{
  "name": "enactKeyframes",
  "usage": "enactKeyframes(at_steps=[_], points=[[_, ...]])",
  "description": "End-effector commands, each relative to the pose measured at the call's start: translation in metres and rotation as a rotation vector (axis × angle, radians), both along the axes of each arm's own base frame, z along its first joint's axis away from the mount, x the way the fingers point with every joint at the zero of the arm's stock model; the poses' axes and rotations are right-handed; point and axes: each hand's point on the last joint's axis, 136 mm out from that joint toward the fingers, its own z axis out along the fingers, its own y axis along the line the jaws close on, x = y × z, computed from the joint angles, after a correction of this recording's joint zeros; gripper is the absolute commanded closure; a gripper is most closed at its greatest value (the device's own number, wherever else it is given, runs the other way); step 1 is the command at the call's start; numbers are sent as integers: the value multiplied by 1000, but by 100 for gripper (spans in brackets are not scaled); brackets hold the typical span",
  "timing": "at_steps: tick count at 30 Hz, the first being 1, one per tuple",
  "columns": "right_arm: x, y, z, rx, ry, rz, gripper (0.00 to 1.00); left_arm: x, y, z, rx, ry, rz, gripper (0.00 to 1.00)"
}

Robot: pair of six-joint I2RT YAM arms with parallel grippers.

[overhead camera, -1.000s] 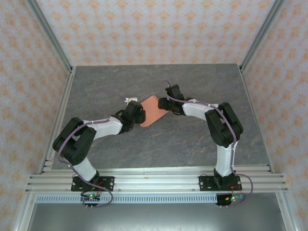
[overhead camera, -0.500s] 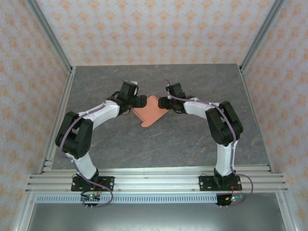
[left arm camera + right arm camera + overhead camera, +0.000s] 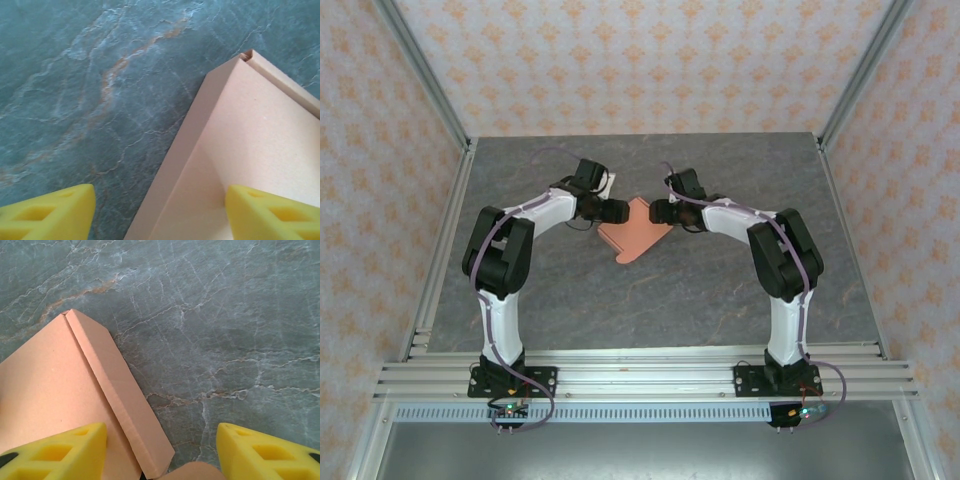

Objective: Fold the paper box

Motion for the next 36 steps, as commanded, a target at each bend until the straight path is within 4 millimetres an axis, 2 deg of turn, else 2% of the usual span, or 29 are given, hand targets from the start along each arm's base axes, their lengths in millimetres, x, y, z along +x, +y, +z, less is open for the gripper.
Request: enactKeyframes(at_steps=[1,4,7,9,12,14,17,20,25,28,31,36], points=[[-1,-16,-8,-79,39,-15,37,-19,-9,-15,-40,101,-41,36],[5,-24,13,-76,15,-41,30,-24,-5,-20,-48,106,-5,39],[7,-35,41,-46,-13,-77,27,-29,-2,-24,-57,115,32,40],[-2,-48,54,-28,-16,-115,25,-32,-2,-26,-67,118,48,41],[-25,-61,61,50,-6,-164,23,-36,-2,-28,-75,126,56,42],[-43,-55,56,148,26,-166,22,-38,-3,-29,-81,134,64,43],[-65,-33,42,357,112,-159,24,-41,-4,-29,-97,145,78,46],[-74,-17,35,498,139,-162,25,-44,-4,-25,-113,147,95,47],[-85,-2,17,547,170,-180,28,-47,-2,-25,-110,154,111,48],[-86,9,8,606,184,-178,35,-50,-1,-26,-115,159,119,48],[-83,16,0,653,194,-180,48,-52,-1,-28,-119,165,122,49],[-78,21,0,699,180,-170,64,-56,-1,-30,-125,180,128,51]])
